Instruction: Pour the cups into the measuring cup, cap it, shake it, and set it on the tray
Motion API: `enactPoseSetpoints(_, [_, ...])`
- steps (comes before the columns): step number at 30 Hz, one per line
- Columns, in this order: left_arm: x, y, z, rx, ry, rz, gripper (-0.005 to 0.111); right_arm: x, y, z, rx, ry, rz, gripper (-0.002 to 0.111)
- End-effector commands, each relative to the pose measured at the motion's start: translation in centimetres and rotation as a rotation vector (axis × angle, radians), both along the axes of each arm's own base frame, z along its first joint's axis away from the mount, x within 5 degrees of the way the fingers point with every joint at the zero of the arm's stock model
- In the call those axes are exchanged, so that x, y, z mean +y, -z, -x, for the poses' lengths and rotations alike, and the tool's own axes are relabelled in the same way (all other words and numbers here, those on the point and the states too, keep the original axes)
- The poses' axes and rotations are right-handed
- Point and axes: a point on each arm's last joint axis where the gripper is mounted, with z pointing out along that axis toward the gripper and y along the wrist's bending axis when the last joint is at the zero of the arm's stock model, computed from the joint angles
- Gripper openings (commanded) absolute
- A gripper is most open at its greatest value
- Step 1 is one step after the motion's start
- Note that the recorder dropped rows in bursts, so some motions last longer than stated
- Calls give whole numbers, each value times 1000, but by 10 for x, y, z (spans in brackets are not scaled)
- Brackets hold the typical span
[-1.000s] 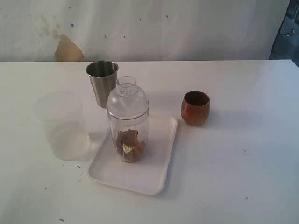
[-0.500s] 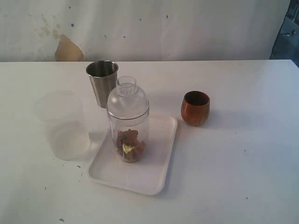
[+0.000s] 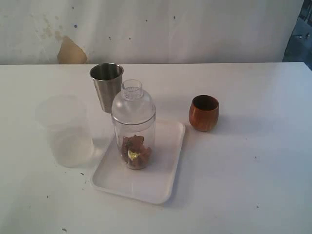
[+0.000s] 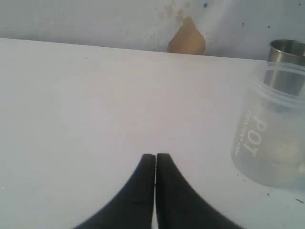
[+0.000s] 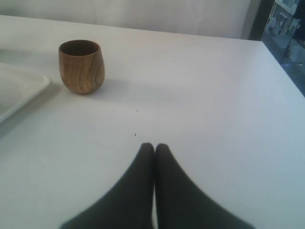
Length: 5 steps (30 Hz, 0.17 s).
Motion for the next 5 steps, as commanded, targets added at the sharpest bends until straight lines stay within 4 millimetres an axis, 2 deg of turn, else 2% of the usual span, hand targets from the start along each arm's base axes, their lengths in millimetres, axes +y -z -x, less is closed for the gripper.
enactPoseSetpoints(1, [0,1,0,-7,4,-2,1,0,1,0,0,8,-6,0])
enactPoseSetpoints(5, [0,1,0,-7,4,-2,1,0,1,0,0,8,-6,0])
